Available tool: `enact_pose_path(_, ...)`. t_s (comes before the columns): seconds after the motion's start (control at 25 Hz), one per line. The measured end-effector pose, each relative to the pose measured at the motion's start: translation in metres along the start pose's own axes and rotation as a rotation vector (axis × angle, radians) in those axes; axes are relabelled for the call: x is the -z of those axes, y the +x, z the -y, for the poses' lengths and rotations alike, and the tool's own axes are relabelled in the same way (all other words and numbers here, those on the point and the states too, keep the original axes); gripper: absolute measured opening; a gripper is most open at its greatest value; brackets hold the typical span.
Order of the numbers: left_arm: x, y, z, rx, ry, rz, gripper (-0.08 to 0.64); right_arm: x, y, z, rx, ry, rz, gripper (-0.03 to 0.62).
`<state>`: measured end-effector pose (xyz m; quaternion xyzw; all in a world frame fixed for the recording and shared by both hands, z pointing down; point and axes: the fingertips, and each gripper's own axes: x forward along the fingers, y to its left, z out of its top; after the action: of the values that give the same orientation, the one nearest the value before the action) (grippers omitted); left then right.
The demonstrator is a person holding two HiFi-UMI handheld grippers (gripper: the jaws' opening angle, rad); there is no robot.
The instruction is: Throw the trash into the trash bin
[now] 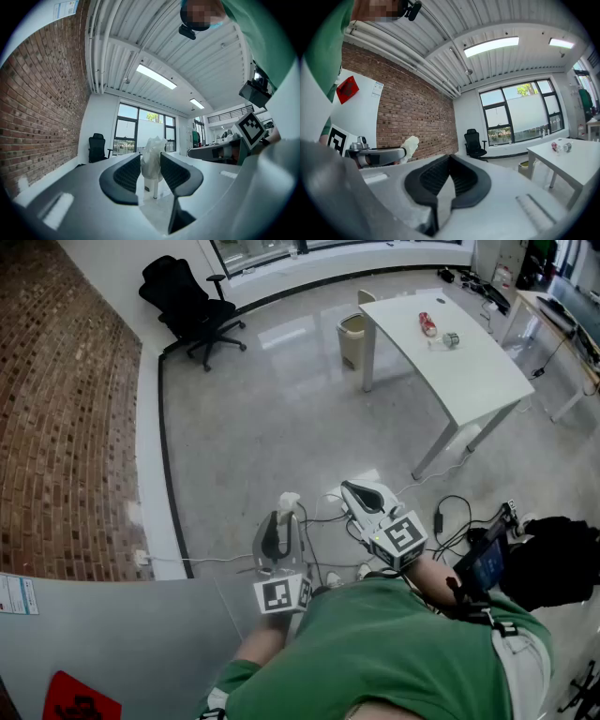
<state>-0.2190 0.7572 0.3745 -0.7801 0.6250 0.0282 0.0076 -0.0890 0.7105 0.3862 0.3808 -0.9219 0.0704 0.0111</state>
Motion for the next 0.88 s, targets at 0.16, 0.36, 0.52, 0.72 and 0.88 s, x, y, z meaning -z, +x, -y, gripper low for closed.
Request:
enact_pose_path(0.16, 0.000, 0.000, 0.003, 0.002, 0.001, 0.005, 0.141, 0.000, -0.002, 0.003, 0.007, 0.003, 0.005, 0.003)
enact_pose_path(0.36, 0.000, -0.004, 0.003, -0.006, 0.005, -0.002, 0.141, 0.003, -0.006, 0.007, 0.038, 0.021, -0.012, 0.003)
enact_pose_path(0.52, 0.000, -0.008, 0.001, -0.020, 0.013, -0.004, 0.141, -0.001, -0.011, 0.002, 0.012, 0.019, 0.029, 0.003)
enact_pose_path(0.72, -0.002, -0.011, 0.000, -0.040, 0.029, -0.004, 0.141, -0.004, -0.015, 0.004, 0.009, 0.028, 0.049, 0.003)
enact_pose_path(0.88, -0.003, -0.012, 0.003, -0.056, 0.038, -0.009, 0.141, -0.005, -0.017, 0.008, -0.002, 0.029, 0.051, 0.003)
